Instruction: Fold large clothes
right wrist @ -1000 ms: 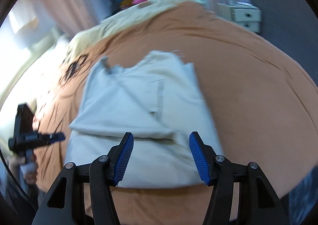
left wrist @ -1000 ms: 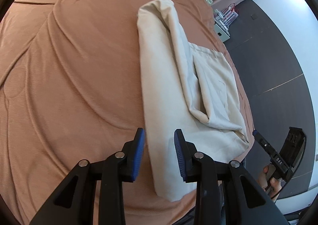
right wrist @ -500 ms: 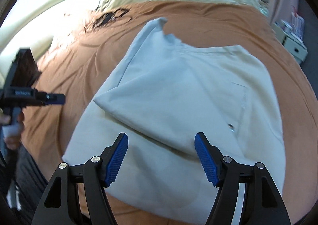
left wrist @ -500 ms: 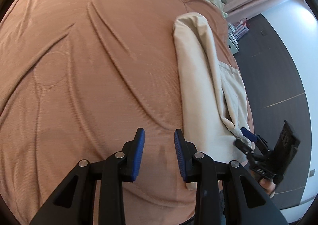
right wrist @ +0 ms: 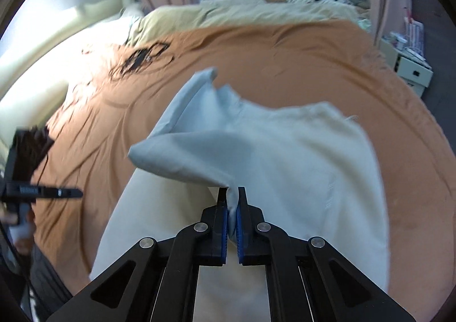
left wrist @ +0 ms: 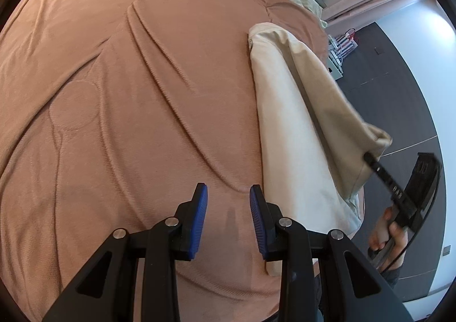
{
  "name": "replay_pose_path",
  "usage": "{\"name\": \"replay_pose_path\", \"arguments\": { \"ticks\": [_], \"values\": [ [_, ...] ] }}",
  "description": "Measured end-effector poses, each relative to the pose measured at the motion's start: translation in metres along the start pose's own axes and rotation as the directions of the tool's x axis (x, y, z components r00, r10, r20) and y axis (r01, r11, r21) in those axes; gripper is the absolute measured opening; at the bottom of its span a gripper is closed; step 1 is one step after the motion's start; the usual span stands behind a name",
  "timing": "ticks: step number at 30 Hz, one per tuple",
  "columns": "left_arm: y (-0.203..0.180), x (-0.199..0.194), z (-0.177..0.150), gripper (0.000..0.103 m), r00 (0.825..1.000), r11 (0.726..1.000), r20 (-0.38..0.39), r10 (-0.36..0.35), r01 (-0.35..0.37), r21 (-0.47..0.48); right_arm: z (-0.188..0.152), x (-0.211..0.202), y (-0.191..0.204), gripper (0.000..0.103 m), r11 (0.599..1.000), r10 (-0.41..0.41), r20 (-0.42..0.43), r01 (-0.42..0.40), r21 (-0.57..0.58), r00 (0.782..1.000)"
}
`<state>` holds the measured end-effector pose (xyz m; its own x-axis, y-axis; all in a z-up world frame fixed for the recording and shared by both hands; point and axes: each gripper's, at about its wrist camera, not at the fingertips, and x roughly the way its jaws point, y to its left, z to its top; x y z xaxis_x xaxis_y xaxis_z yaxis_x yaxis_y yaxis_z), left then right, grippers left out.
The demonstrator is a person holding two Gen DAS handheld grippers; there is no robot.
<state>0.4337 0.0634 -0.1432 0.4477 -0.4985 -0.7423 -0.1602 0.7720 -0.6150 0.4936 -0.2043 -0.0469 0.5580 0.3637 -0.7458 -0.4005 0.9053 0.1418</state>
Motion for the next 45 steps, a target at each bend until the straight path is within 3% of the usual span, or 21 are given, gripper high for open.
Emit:
{"name": "replay_pose_path", "arguments": {
  "ticks": [5,8,11,13,15,16,25,32,35,45],
  "values": [
    [-0.006,0.004,0.002,0.032,1.000,1.000,-0.008,0.002,-0.002,0.015,0.018,-0.011,-0.037,0.005,0.994,-0.067,0.033,0.064,0.091,0.997],
    [-0.010,0.006,0.004,0.032,1.000,1.000,-0.012,0.004,-0.004,0.020,0.027,-0.004,-0.063,0.007,0.975,-0.157,0.016,0.152,0.165,0.987],
    [-0.015,0.008,0.006,0.032,1.000,0.999,-0.013,0.009,-0.009,0.031,0.030,0.001,-0.085,0.022,0.945,-0.236,-0.018,0.234,0.228,0.972],
    [-0.019,0.010,0.009,0.032,1.000,0.999,-0.016,0.014,-0.014,0.038,0.029,-0.003,-0.091,0.039,0.946,-0.221,-0.007,0.216,0.242,0.975],
    [-0.023,0.014,0.015,0.032,1.000,0.999,-0.021,0.021,-0.020,0.046,0.028,-0.006,-0.095,0.068,0.946,-0.217,0.000,0.210,0.246,0.976],
    [-0.025,0.015,0.017,0.032,1.000,0.999,-0.022,0.022,-0.021,0.048,0.027,-0.006,-0.096,0.070,0.948,-0.212,-0.001,0.206,0.244,0.977],
    [-0.052,0.050,0.051,0.032,0.999,0.997,-0.035,0.023,-0.021,0.073,0.015,0.030,-0.121,0.072,0.951,-0.156,-0.125,0.183,0.250,0.980],
    [-0.069,0.088,0.076,0.032,0.996,0.993,-0.065,0.054,-0.046,0.108,0.034,0.076,-0.142,0.072,0.940,-0.151,-0.200,0.204,0.273,0.968],
    [-0.072,0.096,0.089,0.039,0.996,0.990,-0.044,0.080,-0.074,0.121,0.041,0.093,-0.149,0.067,0.937,-0.150,-0.227,0.212,0.278,0.962],
    [-0.068,0.117,0.111,0.043,0.994,0.987,-0.038,0.107,-0.101,0.126,0.061,0.128,-0.178,0.060,0.925,-0.139,-0.242,0.214,0.316,0.960]
  ]
}}
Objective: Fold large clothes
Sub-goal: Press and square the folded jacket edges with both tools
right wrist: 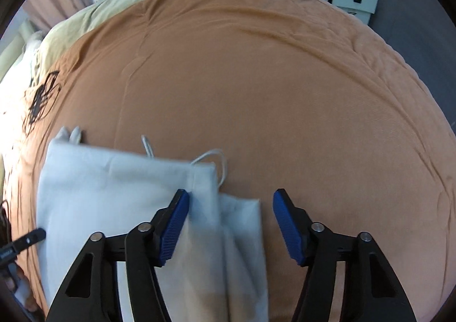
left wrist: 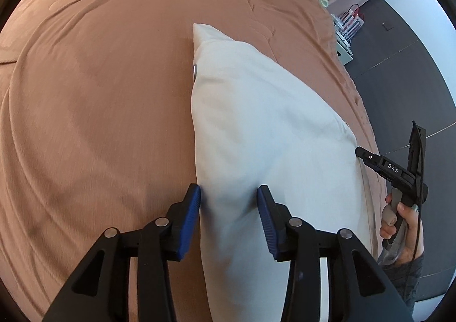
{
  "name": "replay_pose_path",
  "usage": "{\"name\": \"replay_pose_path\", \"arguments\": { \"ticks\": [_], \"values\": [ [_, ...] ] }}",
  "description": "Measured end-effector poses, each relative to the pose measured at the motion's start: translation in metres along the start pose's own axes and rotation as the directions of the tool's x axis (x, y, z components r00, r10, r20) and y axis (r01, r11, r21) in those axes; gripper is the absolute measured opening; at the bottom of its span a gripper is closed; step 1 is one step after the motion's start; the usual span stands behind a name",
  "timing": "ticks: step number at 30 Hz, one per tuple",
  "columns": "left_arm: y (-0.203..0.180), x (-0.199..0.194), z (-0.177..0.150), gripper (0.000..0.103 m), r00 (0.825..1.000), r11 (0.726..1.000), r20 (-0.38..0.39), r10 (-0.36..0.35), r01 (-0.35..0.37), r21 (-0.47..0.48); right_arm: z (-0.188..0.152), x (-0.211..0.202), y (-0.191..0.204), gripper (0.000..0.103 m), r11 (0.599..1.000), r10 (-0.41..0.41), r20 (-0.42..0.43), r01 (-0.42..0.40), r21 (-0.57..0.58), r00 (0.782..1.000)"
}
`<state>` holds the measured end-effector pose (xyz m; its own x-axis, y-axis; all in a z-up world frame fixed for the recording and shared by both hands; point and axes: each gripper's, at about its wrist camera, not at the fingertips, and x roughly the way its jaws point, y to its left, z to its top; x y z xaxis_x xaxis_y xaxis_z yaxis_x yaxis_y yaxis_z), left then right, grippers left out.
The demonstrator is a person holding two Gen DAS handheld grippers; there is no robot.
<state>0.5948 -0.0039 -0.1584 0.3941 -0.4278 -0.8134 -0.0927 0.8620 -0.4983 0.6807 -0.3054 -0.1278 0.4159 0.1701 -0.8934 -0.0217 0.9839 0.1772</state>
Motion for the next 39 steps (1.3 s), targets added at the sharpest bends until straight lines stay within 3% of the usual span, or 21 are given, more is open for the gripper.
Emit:
{"name": "replay_pose_path", "arguments": {
  "ticks": [7,10,15,23,25,29,31,33,36,39],
  "values": [
    [0.003,-0.004,-0.003,0.044,1.000,1.000,-0.001,-0.007,0.007,-0.009,-0.005,0.001,-0.019,0.061,0.985,0.167,-0.059,-0.165,0.039,0.984],
    [0.001,-0.003,-0.005,0.044,1.000,1.000,0.003,-0.001,0.001,-0.009,-0.015,0.000,-0.028,0.068,0.974,0.224,-0.096,-0.220,0.049,0.970],
    [-0.012,0.004,0.000,0.044,1.000,1.000,0.000,0.008,-0.007,0.028,-0.033,0.006,-0.037,0.069,0.931,0.364,-0.149,-0.353,0.096,0.919],
    [-0.042,0.006,0.003,0.044,0.998,0.985,0.010,0.067,-0.068,0.161,-0.041,0.020,-0.046,0.071,0.865,0.494,-0.133,-0.470,0.175,0.859],
    [-0.048,0.007,0.004,0.044,0.997,0.980,0.011,0.076,-0.077,0.183,-0.039,0.024,-0.042,0.071,0.863,0.497,-0.133,-0.472,0.178,0.858],
    [-0.060,0.008,0.002,0.044,0.997,0.970,0.011,0.081,-0.082,0.230,-0.037,0.025,-0.030,0.071,0.887,0.459,-0.146,-0.444,0.125,0.876],
    [-0.060,0.006,0.002,0.044,0.997,0.970,0.012,0.072,-0.073,0.232,-0.037,0.022,-0.030,0.061,0.894,0.447,-0.137,-0.435,0.109,0.884],
    [-0.054,0.004,0.005,0.044,0.998,0.977,0.010,0.064,-0.065,0.205,-0.039,0.020,-0.039,0.028,0.882,0.467,-0.117,-0.453,0.128,0.876],
    [-0.038,0.000,0.008,0.044,0.999,0.989,0.014,0.043,-0.045,0.138,-0.041,0.007,-0.042,0.014,0.881,0.471,-0.066,-0.464,0.098,0.880],
    [-0.024,-0.003,0.015,0.048,0.999,0.995,0.028,0.038,-0.040,0.091,-0.045,-0.002,-0.043,0.012,0.888,0.456,-0.040,-0.451,0.089,0.889]
  ]
}}
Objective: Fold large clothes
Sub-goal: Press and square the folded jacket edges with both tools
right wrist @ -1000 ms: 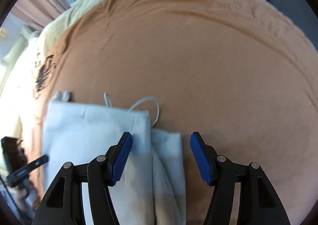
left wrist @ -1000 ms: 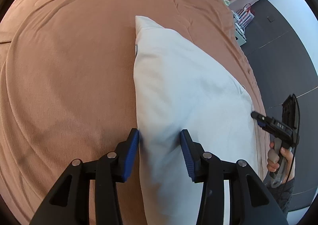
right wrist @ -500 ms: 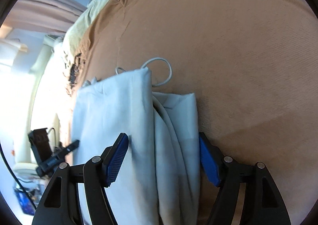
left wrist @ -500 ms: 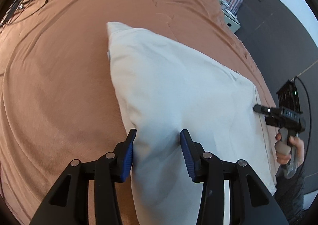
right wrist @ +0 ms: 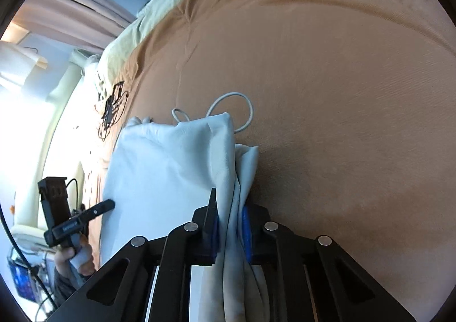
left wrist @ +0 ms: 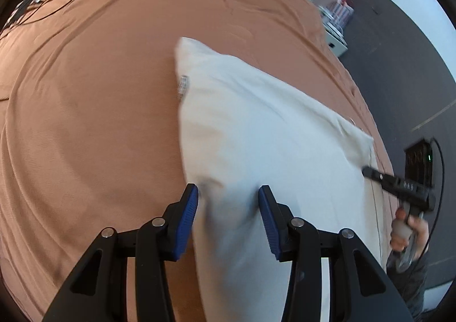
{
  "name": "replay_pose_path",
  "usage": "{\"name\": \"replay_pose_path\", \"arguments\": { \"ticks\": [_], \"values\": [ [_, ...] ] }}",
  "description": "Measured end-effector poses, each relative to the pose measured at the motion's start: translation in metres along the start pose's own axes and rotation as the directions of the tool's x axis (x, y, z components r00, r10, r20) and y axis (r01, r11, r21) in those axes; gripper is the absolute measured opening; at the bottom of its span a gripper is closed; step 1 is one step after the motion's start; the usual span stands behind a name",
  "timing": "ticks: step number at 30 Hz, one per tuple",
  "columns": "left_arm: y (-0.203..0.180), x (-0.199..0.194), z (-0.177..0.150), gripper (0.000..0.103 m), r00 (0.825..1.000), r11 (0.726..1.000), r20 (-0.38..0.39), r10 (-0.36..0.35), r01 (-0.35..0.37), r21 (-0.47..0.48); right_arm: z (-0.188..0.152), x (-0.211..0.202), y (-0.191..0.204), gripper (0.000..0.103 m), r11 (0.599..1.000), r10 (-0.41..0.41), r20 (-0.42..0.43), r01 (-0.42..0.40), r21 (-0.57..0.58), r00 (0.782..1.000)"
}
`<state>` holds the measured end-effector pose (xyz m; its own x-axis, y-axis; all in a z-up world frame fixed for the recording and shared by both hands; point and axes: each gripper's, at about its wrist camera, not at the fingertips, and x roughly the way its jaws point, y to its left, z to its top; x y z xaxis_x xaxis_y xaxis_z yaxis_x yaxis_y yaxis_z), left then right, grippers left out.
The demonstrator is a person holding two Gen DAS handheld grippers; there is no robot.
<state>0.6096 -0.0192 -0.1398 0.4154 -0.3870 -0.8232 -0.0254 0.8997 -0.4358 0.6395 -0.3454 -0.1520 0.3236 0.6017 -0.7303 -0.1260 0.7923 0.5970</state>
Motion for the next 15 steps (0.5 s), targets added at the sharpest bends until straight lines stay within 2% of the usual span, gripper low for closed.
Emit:
{"name": "replay_pose_path", "arguments": {
  "ticks": [2,4,6,9,12,13,14,15],
  "values": [
    [0.004,0.004,0.002,0.050,1.000,1.000,-0.006,-0.002,0.002,-0.012,0.000,0.003,0.000,0.012,1.000,-0.002,-0.008,0.002,0.009,1.000],
    [0.004,0.011,0.003,0.050,1.000,1.000,-0.018,0.004,-0.004,-0.015,0.004,0.009,-0.003,0.017,0.999,-0.021,-0.038,0.022,0.026,0.999],
    [0.004,0.017,0.005,0.052,1.000,1.000,-0.021,0.005,-0.005,-0.017,0.009,0.017,-0.005,0.034,0.997,-0.052,-0.068,0.055,0.050,0.996],
    [0.008,0.023,0.010,0.058,1.000,1.000,-0.017,0.005,-0.005,-0.030,0.012,0.025,-0.006,0.055,0.998,-0.024,-0.094,0.028,0.048,0.995],
    [0.007,0.027,0.015,0.059,1.000,0.999,-0.014,0.001,-0.001,-0.035,0.016,0.032,-0.006,0.062,0.999,-0.006,-0.099,0.012,0.053,0.995],
    [0.006,0.028,0.017,0.059,1.000,0.999,-0.013,0.001,-0.001,-0.033,0.017,0.034,-0.006,0.063,0.998,0.000,-0.097,0.006,0.057,0.995],
    [0.004,0.029,0.018,0.056,1.000,0.999,-0.010,0.001,-0.001,-0.032,0.018,0.035,-0.005,0.059,0.998,0.001,-0.090,0.004,0.055,0.996],
    [0.002,0.029,0.020,0.047,1.000,0.999,-0.012,-0.009,0.009,-0.035,0.019,0.035,-0.004,0.040,0.998,0.005,-0.082,-0.001,0.057,0.997]
  ]
}}
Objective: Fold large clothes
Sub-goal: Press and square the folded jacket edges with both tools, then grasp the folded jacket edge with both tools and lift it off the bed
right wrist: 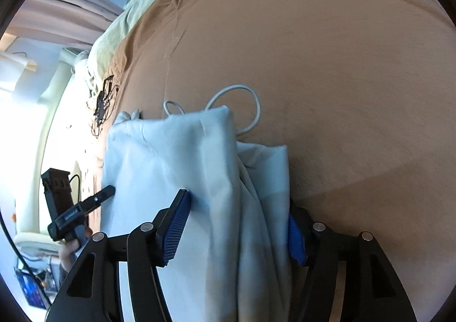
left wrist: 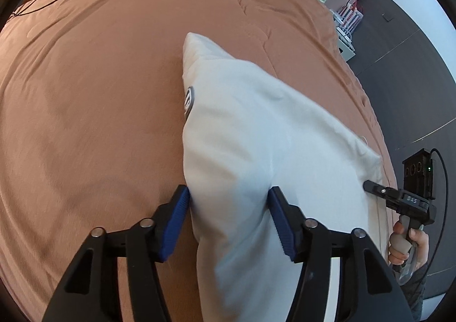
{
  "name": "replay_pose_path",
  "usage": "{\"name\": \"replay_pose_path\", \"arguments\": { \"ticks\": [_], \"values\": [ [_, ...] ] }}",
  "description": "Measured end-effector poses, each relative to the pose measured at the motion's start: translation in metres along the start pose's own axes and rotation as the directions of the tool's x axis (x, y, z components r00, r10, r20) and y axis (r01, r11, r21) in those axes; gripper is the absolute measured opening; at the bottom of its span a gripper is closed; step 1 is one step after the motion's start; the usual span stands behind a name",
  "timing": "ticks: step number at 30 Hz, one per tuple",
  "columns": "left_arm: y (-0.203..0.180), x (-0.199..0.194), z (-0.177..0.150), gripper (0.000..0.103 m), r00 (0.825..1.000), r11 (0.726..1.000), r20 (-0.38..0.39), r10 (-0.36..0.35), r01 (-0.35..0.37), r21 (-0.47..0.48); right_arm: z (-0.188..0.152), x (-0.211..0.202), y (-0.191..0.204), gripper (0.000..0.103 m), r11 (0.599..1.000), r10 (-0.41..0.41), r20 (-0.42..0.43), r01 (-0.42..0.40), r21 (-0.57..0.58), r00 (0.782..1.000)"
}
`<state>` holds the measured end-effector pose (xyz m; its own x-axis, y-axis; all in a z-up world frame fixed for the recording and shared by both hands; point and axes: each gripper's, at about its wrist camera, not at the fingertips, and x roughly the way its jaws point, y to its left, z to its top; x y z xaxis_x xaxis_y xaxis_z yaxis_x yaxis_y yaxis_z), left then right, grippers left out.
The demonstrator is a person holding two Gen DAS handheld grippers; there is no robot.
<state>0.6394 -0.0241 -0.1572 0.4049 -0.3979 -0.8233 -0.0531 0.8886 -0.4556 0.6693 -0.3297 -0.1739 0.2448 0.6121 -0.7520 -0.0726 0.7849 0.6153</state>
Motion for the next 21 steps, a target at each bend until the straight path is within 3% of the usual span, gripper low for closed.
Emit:
{"name": "replay_pose_path", "arguments": {
  "ticks": [1,2,3,6,13,21],
  "values": [
    [-0.003,0.001,0.001,0.044,1.000,1.000,-0.002,-0.005,0.005,-0.001,0.000,-0.002,-0.001,0.033,1.000,0.005,0.005,-0.005,0.009,1.000],
    [-0.006,-0.001,0.001,0.039,1.000,1.000,0.000,-0.001,0.001,0.006,-0.001,-0.006,0.000,0.019,1.000,0.018,0.015,-0.019,0.010,1.000],
    [-0.010,-0.003,0.001,0.032,1.000,1.000,0.005,0.003,-0.003,0.017,-0.003,-0.012,0.005,0.016,1.000,0.024,0.034,-0.023,-0.008,0.999],
    [-0.022,-0.019,-0.003,0.019,1.000,0.998,0.031,0.005,-0.007,0.059,-0.012,-0.026,0.029,0.014,0.997,-0.003,0.082,0.009,-0.074,0.997],
    [-0.048,-0.078,-0.007,0.015,0.990,0.996,0.125,-0.064,0.055,0.077,-0.032,-0.082,0.074,0.012,0.991,0.013,0.183,0.012,-0.132,0.983],
    [-0.110,-0.158,-0.031,0.014,0.952,0.974,0.245,-0.184,0.144,0.174,-0.071,-0.165,0.109,0.012,0.983,0.033,0.308,0.026,-0.184,0.951]
  ]
}}
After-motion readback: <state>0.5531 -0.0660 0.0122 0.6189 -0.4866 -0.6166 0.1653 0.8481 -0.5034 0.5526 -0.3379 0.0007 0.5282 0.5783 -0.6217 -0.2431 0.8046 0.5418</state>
